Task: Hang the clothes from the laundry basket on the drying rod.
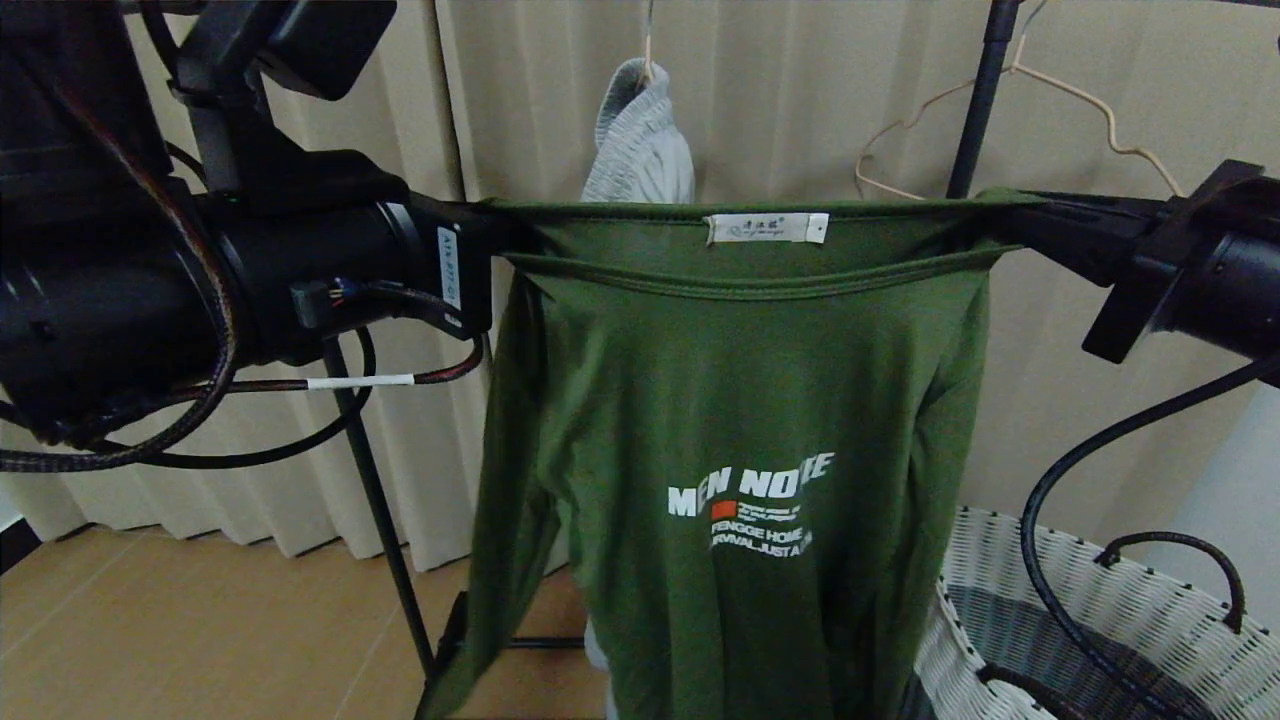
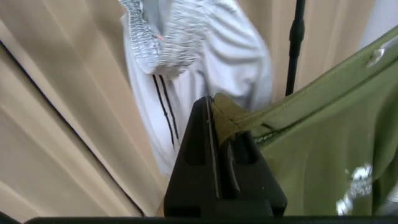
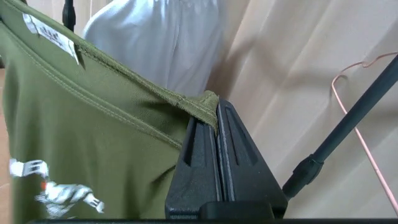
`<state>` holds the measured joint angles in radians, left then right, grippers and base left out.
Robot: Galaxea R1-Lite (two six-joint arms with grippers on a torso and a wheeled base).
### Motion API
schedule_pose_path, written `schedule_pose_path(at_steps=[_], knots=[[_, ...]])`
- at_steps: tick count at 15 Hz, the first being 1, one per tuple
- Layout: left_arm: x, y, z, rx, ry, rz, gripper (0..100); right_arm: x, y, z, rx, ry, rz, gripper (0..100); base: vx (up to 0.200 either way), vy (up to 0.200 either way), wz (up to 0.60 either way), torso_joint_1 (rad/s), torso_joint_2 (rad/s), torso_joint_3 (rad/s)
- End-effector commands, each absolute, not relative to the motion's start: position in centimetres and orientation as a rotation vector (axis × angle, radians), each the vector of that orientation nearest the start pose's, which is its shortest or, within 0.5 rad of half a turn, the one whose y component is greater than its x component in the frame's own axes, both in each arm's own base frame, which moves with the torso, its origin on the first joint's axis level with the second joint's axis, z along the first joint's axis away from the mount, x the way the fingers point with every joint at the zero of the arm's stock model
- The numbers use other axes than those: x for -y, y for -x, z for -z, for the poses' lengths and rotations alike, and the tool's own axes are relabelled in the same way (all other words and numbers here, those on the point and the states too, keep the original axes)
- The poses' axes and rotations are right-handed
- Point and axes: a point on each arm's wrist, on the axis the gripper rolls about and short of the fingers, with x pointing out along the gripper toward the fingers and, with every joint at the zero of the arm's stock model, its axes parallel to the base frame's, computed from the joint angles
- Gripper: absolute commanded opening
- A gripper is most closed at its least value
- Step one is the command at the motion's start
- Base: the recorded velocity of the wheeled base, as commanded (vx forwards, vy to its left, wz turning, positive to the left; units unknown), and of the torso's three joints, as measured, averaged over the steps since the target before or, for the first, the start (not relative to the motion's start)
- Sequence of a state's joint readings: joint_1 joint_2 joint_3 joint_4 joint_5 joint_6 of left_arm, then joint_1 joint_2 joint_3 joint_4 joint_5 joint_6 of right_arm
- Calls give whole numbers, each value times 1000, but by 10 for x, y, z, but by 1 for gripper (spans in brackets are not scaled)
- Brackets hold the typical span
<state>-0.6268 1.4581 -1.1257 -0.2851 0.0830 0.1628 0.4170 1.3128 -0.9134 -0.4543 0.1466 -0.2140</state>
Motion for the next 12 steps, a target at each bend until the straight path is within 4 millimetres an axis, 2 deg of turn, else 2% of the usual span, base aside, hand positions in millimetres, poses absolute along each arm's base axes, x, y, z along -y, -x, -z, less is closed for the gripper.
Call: schedule_pose_path(at_steps=[1,7,9,12], knots=[[148,-207,-309,7,-174,548,0,-90,-196,-298,120,201,-556,0,0,0,0,0,0,0],[145,-203,-299,-23,-185,550,0,-89,-196,-298,117,203,-547,0,0,0,0,0,0,0],[146,-207,-297,-33,-190,514,0,-80,-192,-301,119,208,-509,0,0,0,0,0,0,0],[162,-234,-292,-8,-175,378,0,-68,-167,-312,93,207,-509,0,0,0,0,0,0,0]])
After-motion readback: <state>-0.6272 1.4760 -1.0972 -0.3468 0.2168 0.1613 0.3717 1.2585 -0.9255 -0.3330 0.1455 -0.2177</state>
